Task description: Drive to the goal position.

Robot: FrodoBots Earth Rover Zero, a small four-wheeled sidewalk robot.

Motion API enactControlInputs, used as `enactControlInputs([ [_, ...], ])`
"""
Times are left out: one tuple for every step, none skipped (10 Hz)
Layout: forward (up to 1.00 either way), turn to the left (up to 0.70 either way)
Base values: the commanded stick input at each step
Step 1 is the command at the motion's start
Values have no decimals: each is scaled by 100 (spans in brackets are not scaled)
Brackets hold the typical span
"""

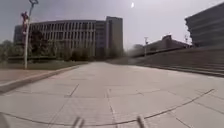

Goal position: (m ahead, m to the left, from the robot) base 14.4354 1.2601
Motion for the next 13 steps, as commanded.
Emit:
enactControlInputs([
  [70, 1],
  [70, 1],
  [70, 1],
  [70, 1],
  [70, 1],
  [70, 1],
  [70, 1],
  [70, 1],
  [70, 1],
  [70, 1],
  [70, 1],
  [70, 1],
  [70, 1],
])
